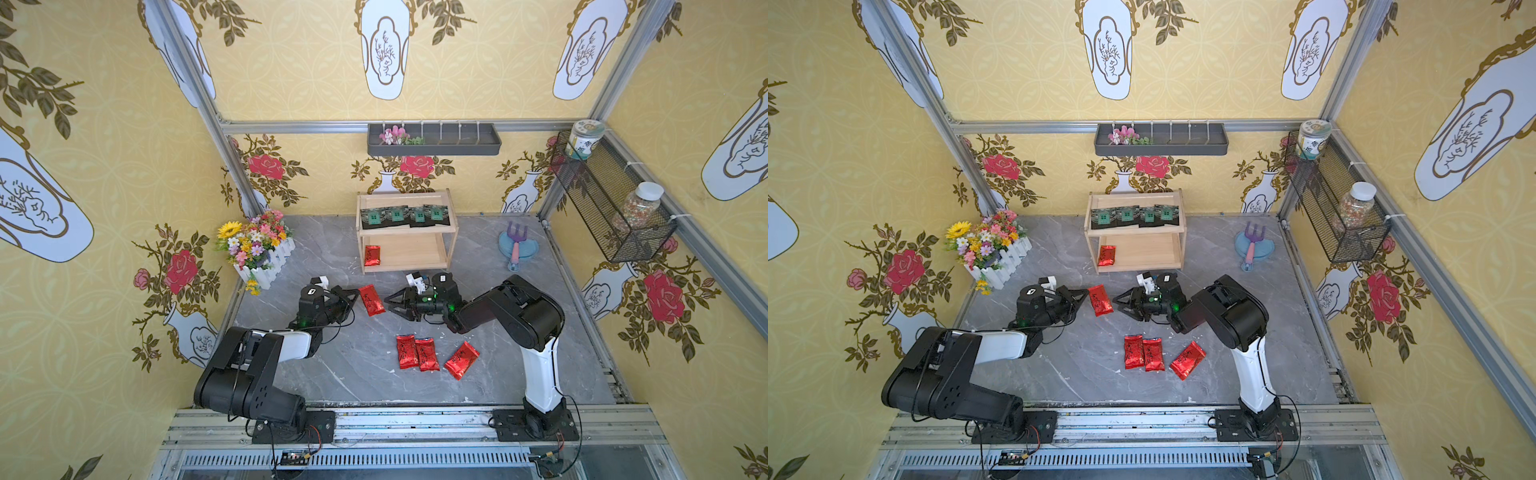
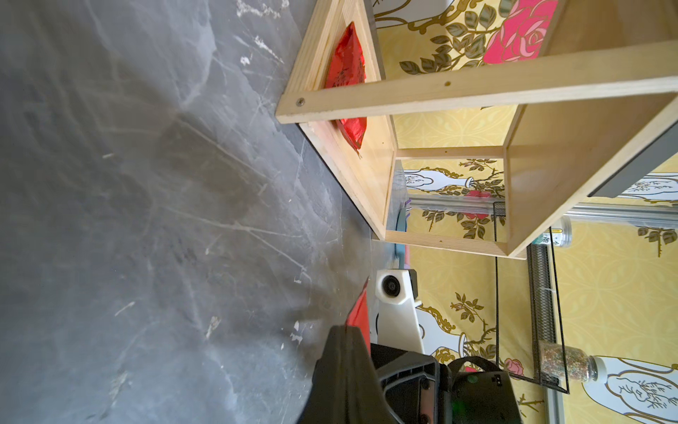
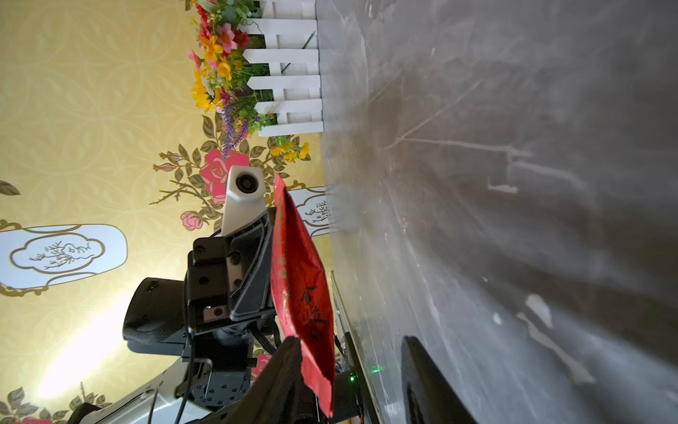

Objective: Place the tea bags on the shelf by color
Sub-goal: Pick up the tea bag from the center of the board.

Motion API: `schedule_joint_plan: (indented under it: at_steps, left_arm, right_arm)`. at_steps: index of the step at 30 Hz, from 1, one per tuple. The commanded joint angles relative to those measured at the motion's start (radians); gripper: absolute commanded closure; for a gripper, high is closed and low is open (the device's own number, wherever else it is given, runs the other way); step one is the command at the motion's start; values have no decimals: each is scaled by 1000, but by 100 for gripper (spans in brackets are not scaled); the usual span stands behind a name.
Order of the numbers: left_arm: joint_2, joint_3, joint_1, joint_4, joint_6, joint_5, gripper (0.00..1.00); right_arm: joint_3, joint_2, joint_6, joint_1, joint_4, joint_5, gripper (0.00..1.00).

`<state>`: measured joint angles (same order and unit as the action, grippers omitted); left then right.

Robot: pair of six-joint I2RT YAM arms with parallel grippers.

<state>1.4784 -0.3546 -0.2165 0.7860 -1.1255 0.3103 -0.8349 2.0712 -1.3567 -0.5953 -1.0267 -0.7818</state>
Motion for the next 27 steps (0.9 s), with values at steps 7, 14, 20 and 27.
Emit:
schedule_joint_plan:
  at_steps: [7, 14, 20, 27]
  left_arm:
    - [40, -2, 5, 90, -28, 39, 100]
    - [47, -6, 5, 108, -39, 47, 100]
    - [47, -10, 6, 107, -39, 47, 100]
    - [48, -4, 5, 110, -39, 47, 100]
  right_arm:
    - [-15, 3, -49, -7, -108, -28, 57]
    - [-20, 25, -84, -11, -165, -37, 61]
    - [-16, 33, -98, -11, -205, -40, 69]
    - [-9, 34, -110, -15, -235, -37, 79]
